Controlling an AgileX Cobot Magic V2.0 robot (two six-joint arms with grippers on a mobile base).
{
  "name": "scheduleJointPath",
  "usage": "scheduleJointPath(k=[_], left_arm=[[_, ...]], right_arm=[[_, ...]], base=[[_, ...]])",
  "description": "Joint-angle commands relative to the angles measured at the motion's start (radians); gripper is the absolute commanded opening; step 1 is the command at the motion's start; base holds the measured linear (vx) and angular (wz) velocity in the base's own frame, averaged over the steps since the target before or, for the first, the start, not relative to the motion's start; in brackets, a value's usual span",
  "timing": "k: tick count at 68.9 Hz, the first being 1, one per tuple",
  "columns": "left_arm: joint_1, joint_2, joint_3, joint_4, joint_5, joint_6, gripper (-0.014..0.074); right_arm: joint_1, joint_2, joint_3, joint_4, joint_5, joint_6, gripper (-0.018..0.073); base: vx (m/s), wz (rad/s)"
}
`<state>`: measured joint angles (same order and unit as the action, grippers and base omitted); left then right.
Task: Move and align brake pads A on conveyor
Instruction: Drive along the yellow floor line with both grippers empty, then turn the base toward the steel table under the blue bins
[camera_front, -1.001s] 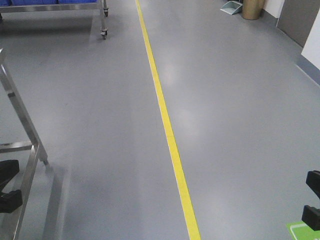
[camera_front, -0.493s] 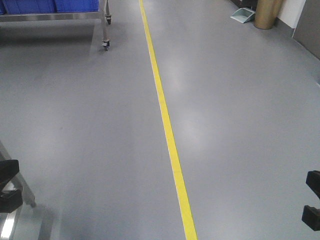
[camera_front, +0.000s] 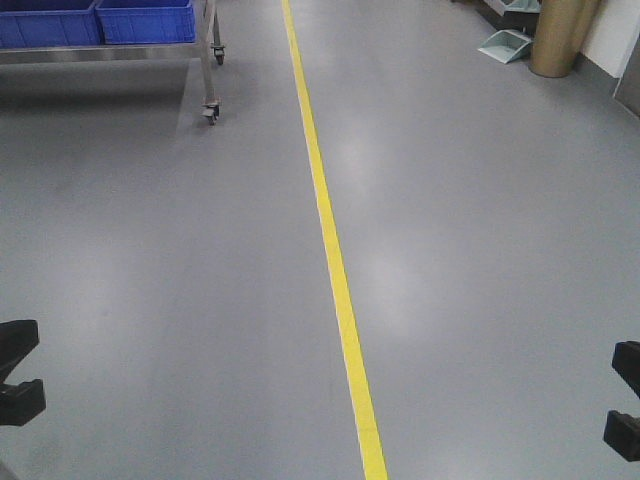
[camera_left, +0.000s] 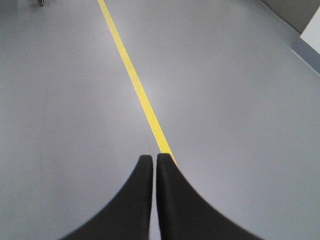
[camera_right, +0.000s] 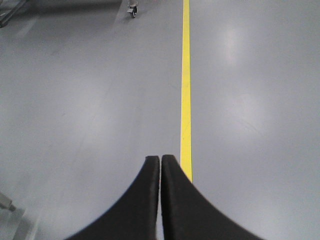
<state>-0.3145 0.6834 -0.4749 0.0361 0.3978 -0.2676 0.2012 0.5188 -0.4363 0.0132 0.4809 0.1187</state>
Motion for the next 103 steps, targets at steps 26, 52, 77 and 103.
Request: scheduleJointPath(k=[26, 52, 77, 103], left_arm=[[-0.004, -0.001, -0.025, 0.000, -0.068, -0.004, -0.0006], [-0.004, -0.001, -0.025, 0.000, -0.068, -0.004, -0.0006], [-0.004, -0.001, -0.025, 0.000, -0.068, -0.004, -0.0006], [-0.004, -0.001, -0.025, 0.000, -0.067, -0.004, -0.0006]], right_arm=[[-0.003, 0.005, -0.026, -0.003, -0.068, -0.008, -0.0010], [-0.003, 0.005, -0.026, -0.003, -0.069, -0.008, -0.0010], [-0.003, 0.005, -0.026, -0.003, -0.068, -0.008, -0.0010], [-0.003, 0.005, -0.026, -0.003, -0.066, -0.008, -0.0010]], base=[[0.48, 0.05], [0.39, 0.06], [0.28, 0.27], [0.18, 0.93]])
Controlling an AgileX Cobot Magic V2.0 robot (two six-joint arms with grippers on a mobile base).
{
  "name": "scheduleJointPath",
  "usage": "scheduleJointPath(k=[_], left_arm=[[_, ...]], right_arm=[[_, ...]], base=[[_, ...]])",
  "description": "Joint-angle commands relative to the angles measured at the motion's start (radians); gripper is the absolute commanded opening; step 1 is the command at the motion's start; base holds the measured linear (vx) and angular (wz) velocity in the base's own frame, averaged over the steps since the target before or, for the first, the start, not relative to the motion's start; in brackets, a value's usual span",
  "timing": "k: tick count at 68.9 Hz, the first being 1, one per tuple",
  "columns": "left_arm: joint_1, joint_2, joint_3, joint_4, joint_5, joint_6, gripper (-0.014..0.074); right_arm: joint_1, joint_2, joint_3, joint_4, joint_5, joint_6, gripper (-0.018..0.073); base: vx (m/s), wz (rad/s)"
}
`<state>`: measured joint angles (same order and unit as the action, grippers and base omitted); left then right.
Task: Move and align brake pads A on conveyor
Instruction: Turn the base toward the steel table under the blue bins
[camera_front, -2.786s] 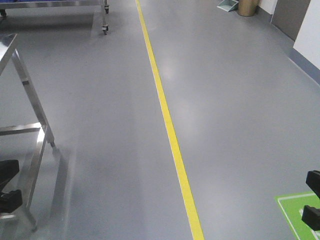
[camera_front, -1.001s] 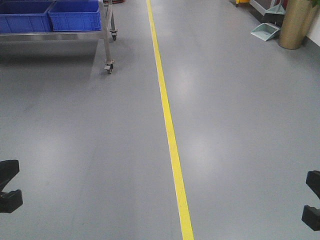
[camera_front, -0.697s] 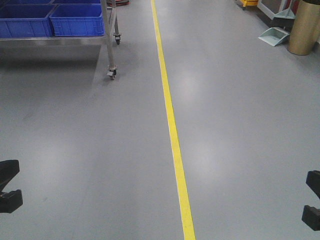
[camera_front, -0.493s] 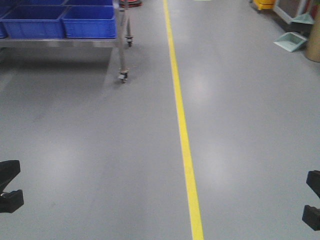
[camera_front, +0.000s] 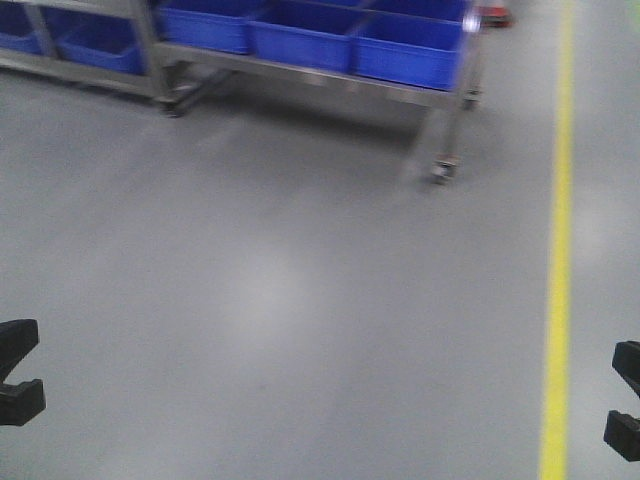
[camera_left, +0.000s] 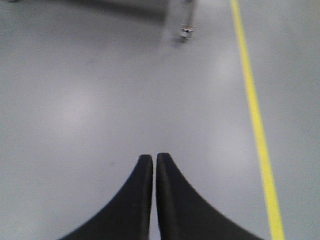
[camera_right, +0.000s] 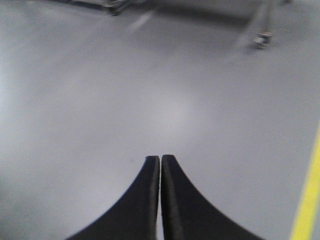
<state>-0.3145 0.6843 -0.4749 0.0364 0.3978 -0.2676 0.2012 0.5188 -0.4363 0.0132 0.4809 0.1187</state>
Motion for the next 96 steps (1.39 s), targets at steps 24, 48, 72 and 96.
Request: scheduleJointPath(k=[24, 48, 72, 96], left_arm=[[-0.004, -0.002, -0.025, 0.000, -0.067, -0.004, -0.0006], [-0.004, -0.002, -0.025, 0.000, -0.067, -0.004, -0.0006], [-0.004, -0.002, -0.025, 0.000, -0.067, -0.004, -0.0006], [-0.004, -0.002, -0.025, 0.000, -0.067, -0.004, -0.0006]], right_arm=[[-0.003, 0.005, -0.026, -0.003, -0.068, -0.008, -0.0010], [-0.003, 0.005, -0.026, -0.003, -0.068, -0.008, -0.0010], [-0.003, 0.005, -0.026, -0.003, -0.068, -0.008, -0.0010], [-0.003, 0.005, -0.026, -0.003, -0.068, -0.008, -0.0010]], base=[[0.10, 0.92], [0.04, 0.77], [0.06, 0.77], [0.06, 0.50]])
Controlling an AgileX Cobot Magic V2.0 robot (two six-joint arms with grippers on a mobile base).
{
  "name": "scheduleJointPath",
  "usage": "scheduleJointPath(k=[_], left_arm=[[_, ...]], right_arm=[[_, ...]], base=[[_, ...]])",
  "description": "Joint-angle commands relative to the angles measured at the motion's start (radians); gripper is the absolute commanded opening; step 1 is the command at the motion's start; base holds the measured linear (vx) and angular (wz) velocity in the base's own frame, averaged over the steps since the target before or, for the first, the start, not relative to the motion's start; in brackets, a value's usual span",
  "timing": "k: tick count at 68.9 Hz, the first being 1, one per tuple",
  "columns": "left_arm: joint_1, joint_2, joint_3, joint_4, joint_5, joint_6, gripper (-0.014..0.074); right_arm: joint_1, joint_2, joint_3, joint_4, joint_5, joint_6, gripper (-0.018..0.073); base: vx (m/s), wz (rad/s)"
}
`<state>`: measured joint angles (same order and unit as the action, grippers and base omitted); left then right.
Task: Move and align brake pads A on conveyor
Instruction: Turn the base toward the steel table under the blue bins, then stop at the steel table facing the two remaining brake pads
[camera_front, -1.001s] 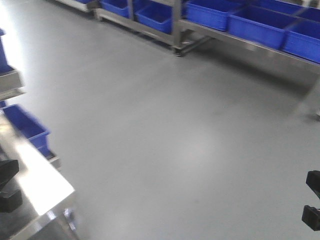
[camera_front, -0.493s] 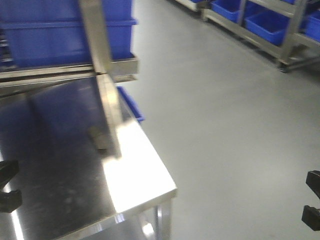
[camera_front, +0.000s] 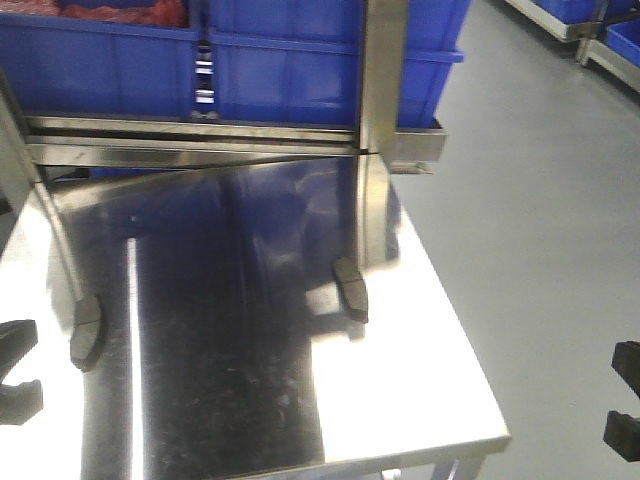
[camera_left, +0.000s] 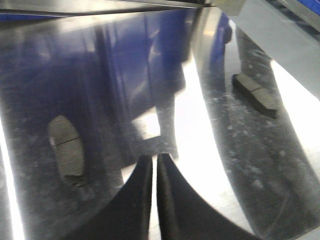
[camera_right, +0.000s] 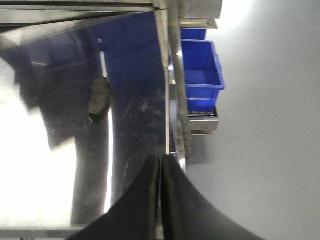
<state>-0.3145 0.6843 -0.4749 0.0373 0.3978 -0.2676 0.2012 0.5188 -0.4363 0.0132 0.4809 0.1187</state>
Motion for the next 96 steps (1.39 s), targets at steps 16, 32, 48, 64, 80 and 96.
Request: scheduleJointPath(k=[16, 32, 48, 64, 80, 96], left_arm=[[-0.004, -0.002, -0.025, -0.001, -0.067, -0.004, -0.0006], [-0.004, -0.002, -0.025, -0.001, -0.067, -0.004, -0.0006], [-0.004, -0.002, -0.025, -0.001, -0.067, -0.004, -0.0006], [-0.004, -0.002, -0.025, -0.001, -0.067, -0.004, -0.0006], [-0.004, -0.002, -0.025, -0.001, -0.067, -0.004, -0.0006], [-0.004, -0.002, -0.025, -0.001, -0.067, -0.004, -0.0006]], right_arm=[[-0.003, 0.005, -0.026, -0.003, -0.067, -0.008, -0.0010], [-0.003, 0.005, -0.026, -0.003, -0.067, -0.008, -0.0010], [-0.003, 0.005, -0.026, -0.003, -0.067, -0.008, -0.0010], [-0.003, 0.005, -0.026, -0.003, -0.067, -0.008, -0.0010], [-0.003, 0.005, -0.026, -0.003, -0.067, -0.008, -0.0010], [-0.003, 0.005, -0.026, -0.003, -0.067, -0.008, -0.0010]], base=[[0.08, 0.27], [0.12, 0.18], [0.11, 0.07], [0.02, -0.01], [0.00, 0.01], [0.00, 0.00]])
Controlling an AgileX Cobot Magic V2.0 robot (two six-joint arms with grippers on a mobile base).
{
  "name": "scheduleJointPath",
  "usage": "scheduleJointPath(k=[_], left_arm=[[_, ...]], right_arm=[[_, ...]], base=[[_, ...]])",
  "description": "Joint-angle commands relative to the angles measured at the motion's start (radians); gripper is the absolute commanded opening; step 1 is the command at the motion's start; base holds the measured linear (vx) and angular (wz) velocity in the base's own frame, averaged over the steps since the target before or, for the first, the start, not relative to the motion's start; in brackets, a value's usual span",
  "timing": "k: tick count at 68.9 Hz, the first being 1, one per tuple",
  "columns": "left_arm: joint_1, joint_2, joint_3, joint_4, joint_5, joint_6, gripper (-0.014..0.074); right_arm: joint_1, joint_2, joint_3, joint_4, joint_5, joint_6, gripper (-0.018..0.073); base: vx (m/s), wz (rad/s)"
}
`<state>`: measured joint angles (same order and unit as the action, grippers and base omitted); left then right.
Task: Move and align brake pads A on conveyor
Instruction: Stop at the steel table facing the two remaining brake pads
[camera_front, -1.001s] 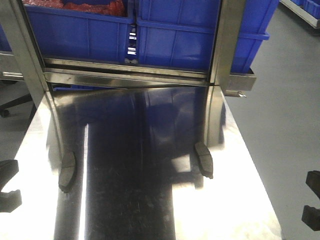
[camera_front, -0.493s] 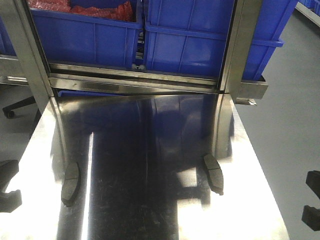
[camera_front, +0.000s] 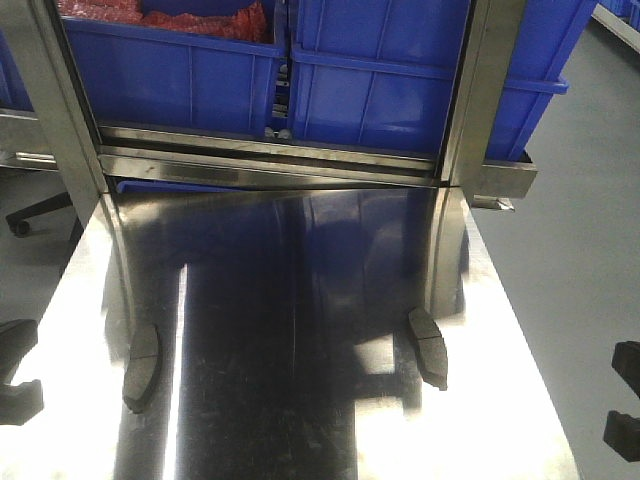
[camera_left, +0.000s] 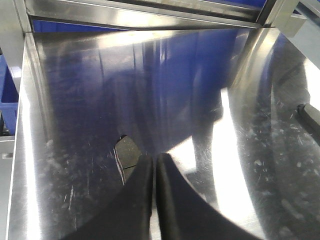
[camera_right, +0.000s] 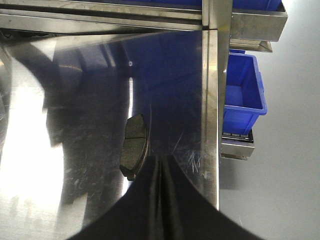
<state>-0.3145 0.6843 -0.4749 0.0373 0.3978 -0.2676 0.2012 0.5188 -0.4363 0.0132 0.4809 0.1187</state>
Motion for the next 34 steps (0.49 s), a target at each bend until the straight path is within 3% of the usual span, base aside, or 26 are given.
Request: scheduleJointPath(k=[1, 34], left_arm=[[-0.004, -0.002, -0.025, -0.001, -0.067, -0.004, -0.0006], [-0.004, -0.002, -0.025, -0.001, -0.068, -0.004, -0.0006]], right_arm=[[-0.003, 0.005, -0.026, -0.003, -0.067, -0.008, -0.0010], [-0.003, 0.005, -0.026, -0.003, -0.067, -0.008, -0.0010]], base=[[0.00, 0.00], [0.00, 0.00]])
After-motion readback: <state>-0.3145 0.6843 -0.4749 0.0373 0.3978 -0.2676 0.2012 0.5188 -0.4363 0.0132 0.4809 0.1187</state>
